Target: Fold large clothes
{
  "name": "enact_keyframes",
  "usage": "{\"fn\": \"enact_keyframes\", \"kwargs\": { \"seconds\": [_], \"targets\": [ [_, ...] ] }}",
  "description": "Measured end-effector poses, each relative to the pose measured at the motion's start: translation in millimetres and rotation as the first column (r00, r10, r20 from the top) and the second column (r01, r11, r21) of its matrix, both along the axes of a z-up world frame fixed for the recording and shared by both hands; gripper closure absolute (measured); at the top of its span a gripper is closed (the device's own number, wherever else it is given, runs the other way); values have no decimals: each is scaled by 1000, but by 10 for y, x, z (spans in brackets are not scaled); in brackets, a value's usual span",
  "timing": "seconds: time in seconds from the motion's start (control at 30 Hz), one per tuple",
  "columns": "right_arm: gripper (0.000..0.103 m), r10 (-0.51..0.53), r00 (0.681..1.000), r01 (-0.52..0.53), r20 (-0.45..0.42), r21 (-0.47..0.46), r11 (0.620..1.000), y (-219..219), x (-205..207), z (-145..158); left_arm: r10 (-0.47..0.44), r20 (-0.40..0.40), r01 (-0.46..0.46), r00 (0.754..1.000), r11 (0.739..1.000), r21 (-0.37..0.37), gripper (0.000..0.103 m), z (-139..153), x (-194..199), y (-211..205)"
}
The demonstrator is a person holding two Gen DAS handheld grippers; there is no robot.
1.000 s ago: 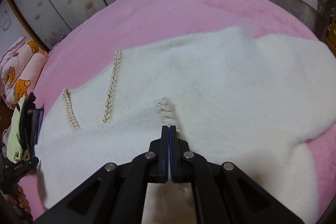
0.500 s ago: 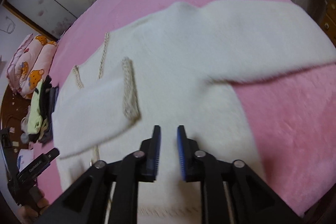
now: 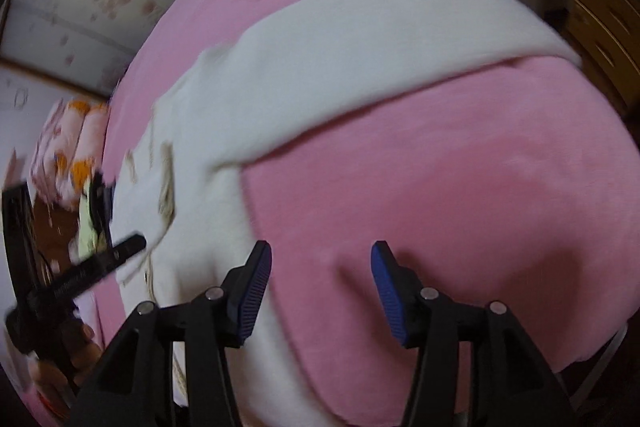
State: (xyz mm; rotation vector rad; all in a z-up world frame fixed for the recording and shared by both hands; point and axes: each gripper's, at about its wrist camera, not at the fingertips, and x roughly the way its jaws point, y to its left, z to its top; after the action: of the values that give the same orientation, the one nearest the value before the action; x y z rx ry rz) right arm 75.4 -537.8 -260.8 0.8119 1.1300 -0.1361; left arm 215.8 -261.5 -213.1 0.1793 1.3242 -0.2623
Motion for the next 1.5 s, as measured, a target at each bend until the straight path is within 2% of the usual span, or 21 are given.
{"fn": "enact_keyframes", "kwargs": {
  "seconds": [0.07,0.17,0.27,0.4,0.53,0.63,0.73,0.77,0.83,0.93,1.0,1.1,1.33,1.43,1.5],
  "targets": [
    [50,-82,997,82,0,22,996,-314,-81,-43,-55,-14,55,998,998,-5,27,-9,-54,-257],
    [50,-221,975,221,-9,67,973,-793,-197,-154,-130,-35,130,991,991,-17,27,-33,-142,-634],
    [50,-344,939,341,4,123,932,-1164,-268,-274,-189,-44,189,981,982,-9,27,-57,-189,-912],
    [50,-499,866,482,23,229,846,-1554,-297,-461,-214,-58,214,975,977,-7,27,-97,-201,-1102],
    [50,-577,816,550,26,269,791,-1799,-200,-608,-201,-70,202,977,979,2,27,-145,-145,-1080],
    [50,-683,730,646,1,322,692,-1902,-204,-733,-152,-93,152,984,988,-14,27,-172,-84,-1005],
    [51,-740,672,702,-23,339,627,-1929,-195,-799,-93,-103,90,990,995,-38,27,-142,-3,-850],
    [57,-756,654,719,-29,333,610,-1923,-192,-801,-72,-100,67,992,997,-48,27,-117,29,-777],
    [84,-768,638,746,-56,292,598,-1909,-181,-794,-46,-96,39,994,997,-65,27,-80,84,-652],
    [89,-802,596,773,-45,303,557,-1910,-251,-793,-10,-82,4,997,998,-70,27,-99,243,-341],
    [93,-828,561,776,16,339,532,-1849,-336,-712,16,-53,-19,998,997,-73,27,-55,274,-152],
    [94,-834,540,764,112,350,542,-1768,-356,-541,49,-35,-52,998,995,-80,27,-15,317,139],
    [95,-784,524,698,332,360,619,-1343,-177,163,103,-45,-109,994,983,-146,27,18,413,949],
    [95,-735,525,643,430,365,673,-1009,-14,510,119,-35,-123,992,980,-155,27,66,445,1322],
    [95,-683,546,594,485,352,724,-741,132,745,136,-23,-138,990,976,-166,27,126,462,1632]
  ]
}}
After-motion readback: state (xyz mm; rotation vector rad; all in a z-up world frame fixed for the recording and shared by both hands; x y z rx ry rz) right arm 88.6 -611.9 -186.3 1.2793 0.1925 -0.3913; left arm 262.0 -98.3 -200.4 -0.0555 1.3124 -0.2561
